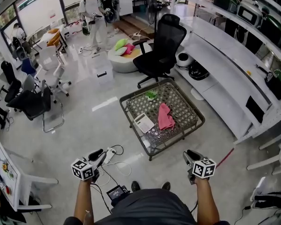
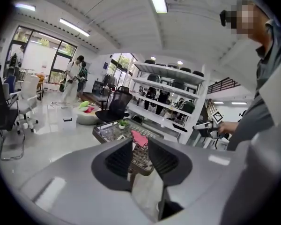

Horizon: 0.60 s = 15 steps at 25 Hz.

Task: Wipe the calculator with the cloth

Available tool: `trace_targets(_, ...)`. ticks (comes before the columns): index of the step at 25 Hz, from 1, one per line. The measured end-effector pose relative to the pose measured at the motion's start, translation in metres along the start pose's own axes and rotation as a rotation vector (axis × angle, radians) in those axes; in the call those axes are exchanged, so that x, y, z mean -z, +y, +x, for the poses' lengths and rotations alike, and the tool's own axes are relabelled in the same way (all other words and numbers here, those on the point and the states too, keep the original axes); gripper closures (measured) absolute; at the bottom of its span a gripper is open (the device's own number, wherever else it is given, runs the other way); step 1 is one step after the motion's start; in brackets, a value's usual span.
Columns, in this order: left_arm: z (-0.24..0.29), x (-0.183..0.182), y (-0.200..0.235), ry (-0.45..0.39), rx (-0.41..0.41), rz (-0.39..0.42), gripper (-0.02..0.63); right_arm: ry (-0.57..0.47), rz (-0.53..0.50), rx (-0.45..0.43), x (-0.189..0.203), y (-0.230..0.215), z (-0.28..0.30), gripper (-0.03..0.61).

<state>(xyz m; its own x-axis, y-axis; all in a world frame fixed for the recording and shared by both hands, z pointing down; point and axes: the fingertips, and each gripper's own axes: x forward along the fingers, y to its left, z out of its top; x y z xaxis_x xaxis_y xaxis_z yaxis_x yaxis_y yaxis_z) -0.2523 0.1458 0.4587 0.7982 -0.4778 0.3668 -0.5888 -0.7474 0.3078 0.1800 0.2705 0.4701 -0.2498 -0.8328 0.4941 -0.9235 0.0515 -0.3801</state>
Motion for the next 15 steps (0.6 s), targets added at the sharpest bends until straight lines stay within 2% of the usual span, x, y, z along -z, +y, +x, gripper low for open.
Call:
trace_targets(3,0.003,0.008,0.003,0.020,-0.009,-0.016,0.506,-0.004,0.030,0.006,0.006,-0.004,-0.002,0.468)
trace_targets(6,0.010,0.018,0.003,0.056,-0.011,0.001,0.506,-0.011,0.058,0.002,0.009,-0.005,0.001,0.472)
trace_targets(12,0.027,0.036,-0.001,0.154,0.007,0.079,0.506,-0.043,0.093,-0.017,-0.003,0.002,0.018,0.476)
trace_targets(15,0.035,0.051,0.000,0.233,0.026,0.167,0.506,-0.047,0.106,-0.022,-0.007,0.007,0.027,0.480)
